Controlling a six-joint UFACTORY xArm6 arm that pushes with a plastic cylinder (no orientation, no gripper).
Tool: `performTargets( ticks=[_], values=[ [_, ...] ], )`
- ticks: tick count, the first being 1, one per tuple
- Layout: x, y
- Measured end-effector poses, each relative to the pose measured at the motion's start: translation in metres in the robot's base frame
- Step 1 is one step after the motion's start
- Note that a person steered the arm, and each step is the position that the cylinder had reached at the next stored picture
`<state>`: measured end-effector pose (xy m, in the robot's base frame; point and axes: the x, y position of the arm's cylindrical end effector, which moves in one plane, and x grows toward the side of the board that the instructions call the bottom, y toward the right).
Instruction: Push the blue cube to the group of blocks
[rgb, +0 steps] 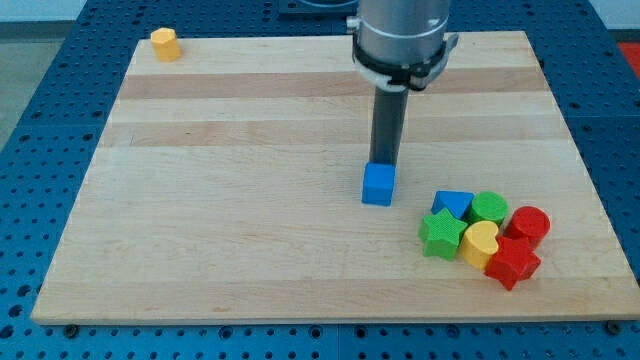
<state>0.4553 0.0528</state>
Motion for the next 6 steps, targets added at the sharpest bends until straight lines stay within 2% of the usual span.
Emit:
performTargets(
  ticks=[1, 2, 3, 4, 6],
  values=[
    [0.028, -0.007],
    [0.037, -0.024],
    [0.037, -0.078],
    [0.070, -0.103],
    [0.079, -0.091]
  ],
)
